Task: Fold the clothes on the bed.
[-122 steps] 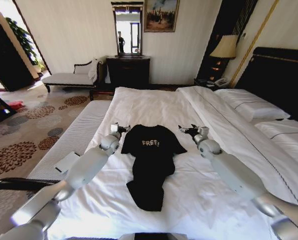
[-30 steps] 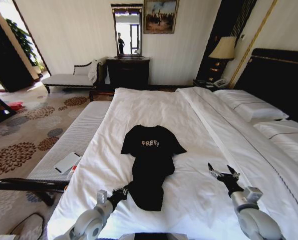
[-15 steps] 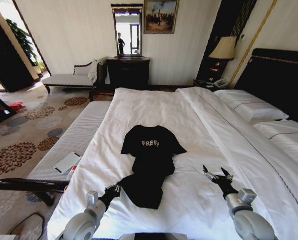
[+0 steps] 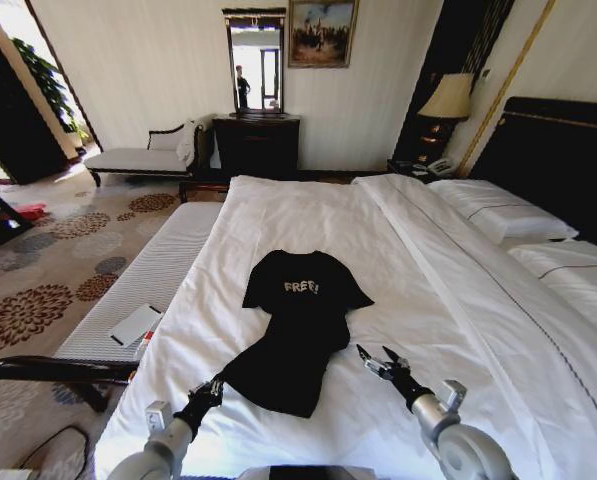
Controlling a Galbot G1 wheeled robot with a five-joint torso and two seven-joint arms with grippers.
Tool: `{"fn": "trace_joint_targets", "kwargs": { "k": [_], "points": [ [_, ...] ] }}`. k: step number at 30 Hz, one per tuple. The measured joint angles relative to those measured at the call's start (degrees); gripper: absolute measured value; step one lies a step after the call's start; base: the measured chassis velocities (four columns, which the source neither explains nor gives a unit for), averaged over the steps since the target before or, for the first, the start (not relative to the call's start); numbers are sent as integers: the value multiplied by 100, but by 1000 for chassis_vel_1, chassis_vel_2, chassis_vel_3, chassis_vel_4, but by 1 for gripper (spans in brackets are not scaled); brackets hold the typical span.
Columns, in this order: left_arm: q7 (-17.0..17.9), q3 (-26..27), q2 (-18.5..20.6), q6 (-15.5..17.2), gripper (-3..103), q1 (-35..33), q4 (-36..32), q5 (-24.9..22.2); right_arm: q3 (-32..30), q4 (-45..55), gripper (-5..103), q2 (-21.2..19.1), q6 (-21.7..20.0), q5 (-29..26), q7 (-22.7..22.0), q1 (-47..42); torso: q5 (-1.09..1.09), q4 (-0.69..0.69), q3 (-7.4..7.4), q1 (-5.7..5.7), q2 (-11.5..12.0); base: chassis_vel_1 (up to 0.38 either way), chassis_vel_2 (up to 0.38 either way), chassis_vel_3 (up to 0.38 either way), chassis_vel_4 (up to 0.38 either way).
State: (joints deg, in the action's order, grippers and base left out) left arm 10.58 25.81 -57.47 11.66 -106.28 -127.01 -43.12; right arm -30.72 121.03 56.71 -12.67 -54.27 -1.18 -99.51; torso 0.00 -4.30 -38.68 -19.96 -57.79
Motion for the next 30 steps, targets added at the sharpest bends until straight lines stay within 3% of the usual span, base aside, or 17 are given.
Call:
{"fn": "trace_joint_targets", "kwargs": {
  "k": [5, 14, 15, 23, 27, 29, 30],
  "points": [
    [12, -62, -16, 0, 0, 60, 10, 34, 206, 46, 87, -74, -303, -646, -142, 104, 0, -4, 0, 0, 0, 0, 0, 0, 0],
    [35, -157, -7, 3, 0, 162, 54, 87, 510, -217, 88, -160, -473, -1259, -429, 742, 0, -1, 0, 0, 0, 0, 0, 0, 0],
    [49, -232, 0, 7, 0, 200, 62, 133, 580, -286, 80, -166, -498, -1299, -479, 838, 0, -1, 0, 0, 0, 0, 0, 0, 0],
    [94, -463, 34, 15, 0, 305, 78, 261, 779, -521, 72, -130, -541, -1345, -610, 1042, 0, -2, 0, 0, 0, 0, 0, 0, 0],
    [107, -487, 47, 17, 0, 328, 87, 277, 875, -610, 51, -88, -558, -1349, -670, 1131, 1, -1, 0, 0, 0, 0, 0, 0, 0],
    [107, -484, 47, 17, 0, 326, 89, 276, 877, -613, 51, -84, -558, -1355, -672, 1135, 0, -1, 0, 0, 0, 0, 0, 0, 0],
    [107, -468, 46, 17, 0, 317, 94, 276, 874, -615, 46, -78, -556, -1376, -676, 1135, 0, -2, 0, 0, 0, 0, 0, 0, 0]
  ]
}}
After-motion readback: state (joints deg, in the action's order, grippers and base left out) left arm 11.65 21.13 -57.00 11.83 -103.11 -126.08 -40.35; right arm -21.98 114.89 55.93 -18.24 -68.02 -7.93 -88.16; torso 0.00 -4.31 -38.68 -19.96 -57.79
